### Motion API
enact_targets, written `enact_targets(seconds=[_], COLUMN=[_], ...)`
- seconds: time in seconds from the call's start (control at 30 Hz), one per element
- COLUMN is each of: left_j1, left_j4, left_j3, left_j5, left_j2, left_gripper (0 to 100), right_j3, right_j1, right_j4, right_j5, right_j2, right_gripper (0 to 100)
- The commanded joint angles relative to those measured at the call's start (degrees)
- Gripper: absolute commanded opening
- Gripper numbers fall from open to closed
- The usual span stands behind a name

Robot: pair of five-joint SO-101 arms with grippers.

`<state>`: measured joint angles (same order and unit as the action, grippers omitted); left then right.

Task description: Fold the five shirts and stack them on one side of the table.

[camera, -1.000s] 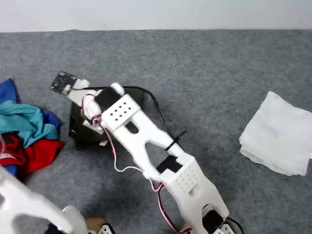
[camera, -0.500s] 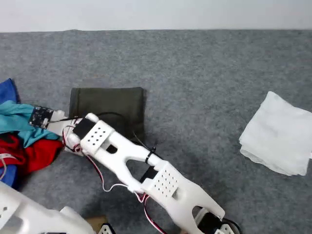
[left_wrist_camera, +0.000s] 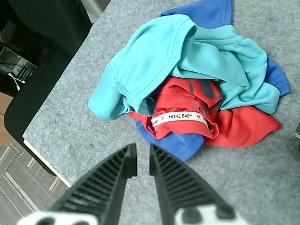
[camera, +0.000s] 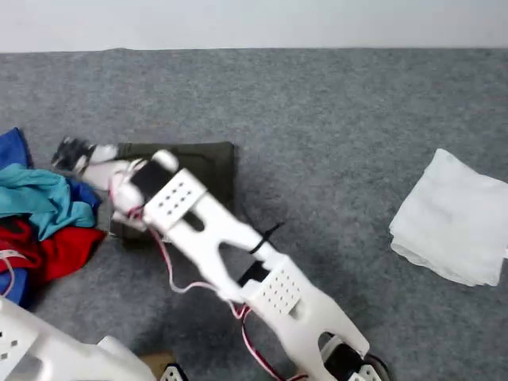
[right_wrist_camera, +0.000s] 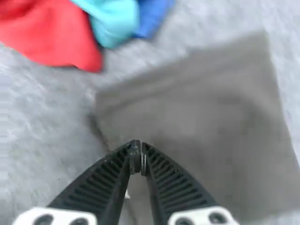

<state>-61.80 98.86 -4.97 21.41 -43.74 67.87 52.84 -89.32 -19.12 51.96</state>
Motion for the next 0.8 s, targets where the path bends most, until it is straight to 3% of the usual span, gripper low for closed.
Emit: enact_targets(seconds=[0.0, 0.13, 0.23, 0.5, 0.77], left_j1=[-0.09, 0.09, 0.09, -0.18, -0.18], left_j4=[-0.88, -0.88, -0.88, -0.62, -0.79], left_j3=[0.04, 0.04, 0.04, -0.04, -3.12], left_j5=[0.44, 0.44, 0.44, 0.44, 0.44], left_j2=[-0.79, -0.79, -0.79, -1.05, -1.14], left_gripper=[6, 6, 6, 6, 6], right_j3=[4.04, 3.78, 1.49, -7.12, 0.97], right_j1=[-3.03, -3.21, -5.67, -10.77, -12.35], right_j4=[-6.55, -13.67, -13.41, -13.41, -13.41], right_j5=[0.53, 4.04, 8.53, 9.49, 11.6], right_j2=[-4.44, -4.44, -4.35, 2.51, 2.59], right_gripper=[1.0, 1.0, 1.0, 1.0, 1.1])
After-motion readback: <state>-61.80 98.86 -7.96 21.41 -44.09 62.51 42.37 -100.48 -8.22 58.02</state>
